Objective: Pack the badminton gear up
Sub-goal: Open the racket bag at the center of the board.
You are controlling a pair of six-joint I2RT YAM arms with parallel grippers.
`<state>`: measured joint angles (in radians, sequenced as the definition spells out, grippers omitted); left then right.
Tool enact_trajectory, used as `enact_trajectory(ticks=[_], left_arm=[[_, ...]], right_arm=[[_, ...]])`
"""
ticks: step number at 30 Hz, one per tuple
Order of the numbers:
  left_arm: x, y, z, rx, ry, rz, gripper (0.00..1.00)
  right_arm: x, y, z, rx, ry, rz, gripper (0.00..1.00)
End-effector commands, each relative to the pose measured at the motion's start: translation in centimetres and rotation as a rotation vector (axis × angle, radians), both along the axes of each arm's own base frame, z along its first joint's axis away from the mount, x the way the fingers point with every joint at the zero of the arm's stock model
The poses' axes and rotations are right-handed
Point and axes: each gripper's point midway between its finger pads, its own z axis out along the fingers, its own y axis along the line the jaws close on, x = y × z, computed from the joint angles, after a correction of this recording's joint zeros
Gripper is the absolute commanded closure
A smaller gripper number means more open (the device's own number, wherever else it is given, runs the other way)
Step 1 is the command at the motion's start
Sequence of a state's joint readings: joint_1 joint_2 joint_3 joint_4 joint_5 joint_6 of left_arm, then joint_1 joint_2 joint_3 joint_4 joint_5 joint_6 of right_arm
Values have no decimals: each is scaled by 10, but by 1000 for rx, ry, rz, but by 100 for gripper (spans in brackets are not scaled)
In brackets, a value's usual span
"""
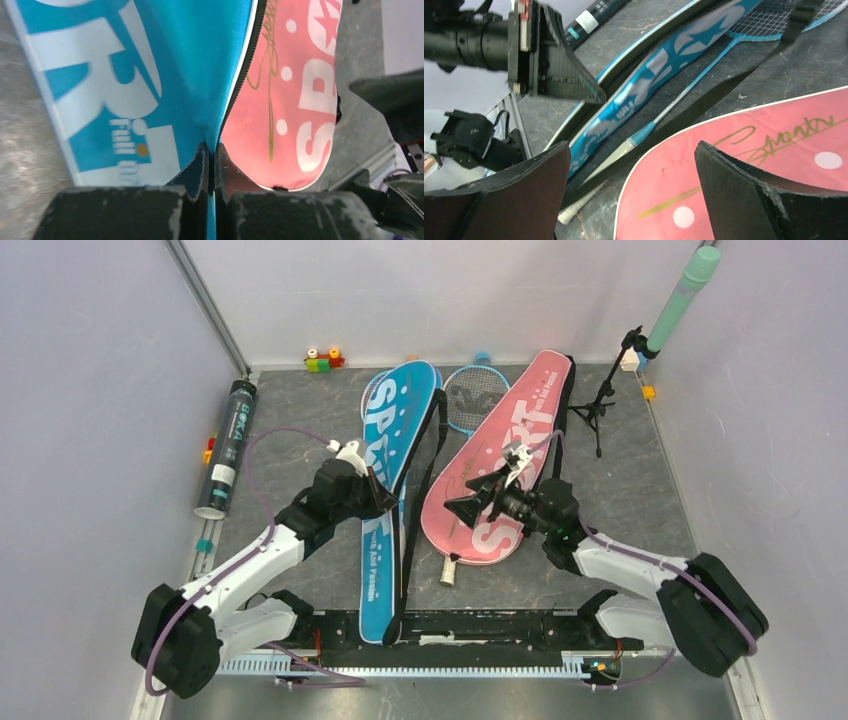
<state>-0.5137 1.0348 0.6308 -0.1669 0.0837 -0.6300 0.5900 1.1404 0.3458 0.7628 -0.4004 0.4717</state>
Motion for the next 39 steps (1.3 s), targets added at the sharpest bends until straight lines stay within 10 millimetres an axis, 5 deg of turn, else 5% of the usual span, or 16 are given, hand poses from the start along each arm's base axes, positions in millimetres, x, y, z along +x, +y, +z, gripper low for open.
enact_trajectory(ticks=[1,7,25,28,30,32,34,35,37,39], left_arm=[[-1,-46,31,-247,-79,-115,98],[-15,-51,18,-276,-43,-163,98],[-33,-55,23,-302,-59,-217,98],[-34,-57,25,-297,-75,-232,98],[-33,-57,23,-289,-75,-226,98],[-31,-56,19,-276,-68,-208,98],[-26,-50,13,-239,-64,-171,90],[-22,-45,9,-211,-60,-140,76],[-14,-30,1,-146,-53,-55,69],[-5,-14,-7,-79,-51,36,50]], right_arm=[[25,23,25,77,1,-79,3],[46,50,13,95,96,-122,6],[92,91,-36,31,221,-171,13],[97,99,-46,41,259,-171,30],[95,107,-41,97,267,-145,59],[89,112,-32,150,247,-108,99],[83,113,-24,156,220,-82,100],[82,112,-23,141,202,-79,100],[77,108,-19,101,160,-72,100],[69,105,-11,80,114,-39,100]])
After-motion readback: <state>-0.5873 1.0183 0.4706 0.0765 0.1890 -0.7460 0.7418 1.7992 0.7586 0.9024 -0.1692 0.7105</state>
